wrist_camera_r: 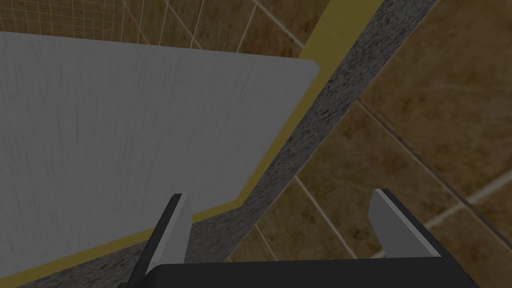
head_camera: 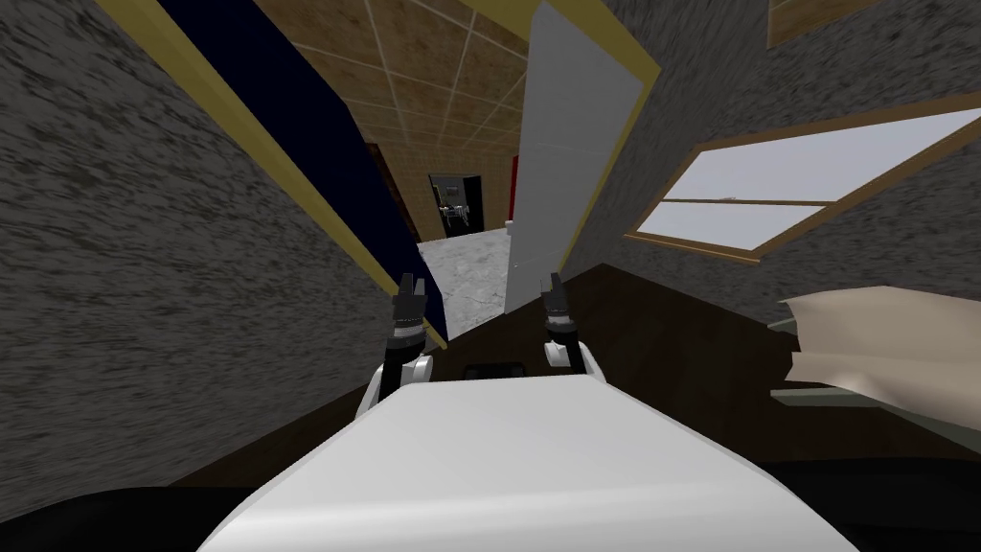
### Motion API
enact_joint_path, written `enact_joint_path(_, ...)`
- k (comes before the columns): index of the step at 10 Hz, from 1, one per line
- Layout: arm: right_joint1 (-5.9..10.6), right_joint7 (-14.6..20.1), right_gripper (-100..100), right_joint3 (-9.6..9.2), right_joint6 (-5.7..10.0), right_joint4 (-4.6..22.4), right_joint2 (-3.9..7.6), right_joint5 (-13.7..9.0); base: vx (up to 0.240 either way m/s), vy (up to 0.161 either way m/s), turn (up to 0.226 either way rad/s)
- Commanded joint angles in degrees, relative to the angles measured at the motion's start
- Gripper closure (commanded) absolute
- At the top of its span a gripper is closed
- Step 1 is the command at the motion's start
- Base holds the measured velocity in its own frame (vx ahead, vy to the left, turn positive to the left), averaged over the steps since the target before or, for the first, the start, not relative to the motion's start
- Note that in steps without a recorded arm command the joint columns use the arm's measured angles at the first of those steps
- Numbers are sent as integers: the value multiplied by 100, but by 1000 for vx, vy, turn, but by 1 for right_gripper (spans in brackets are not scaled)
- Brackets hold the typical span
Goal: Push the door open
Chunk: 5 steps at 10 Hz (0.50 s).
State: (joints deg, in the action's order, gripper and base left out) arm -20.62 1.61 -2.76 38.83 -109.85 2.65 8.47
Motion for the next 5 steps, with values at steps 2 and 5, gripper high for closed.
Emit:
enact_joint_path(2, 222, 160, -100, 21, 79, 461, 75, 69, 83, -48, 40)
enact_joint_path(5, 384, 290, -100, 24, 151, 979, 129, 134, 75, -45, 26)
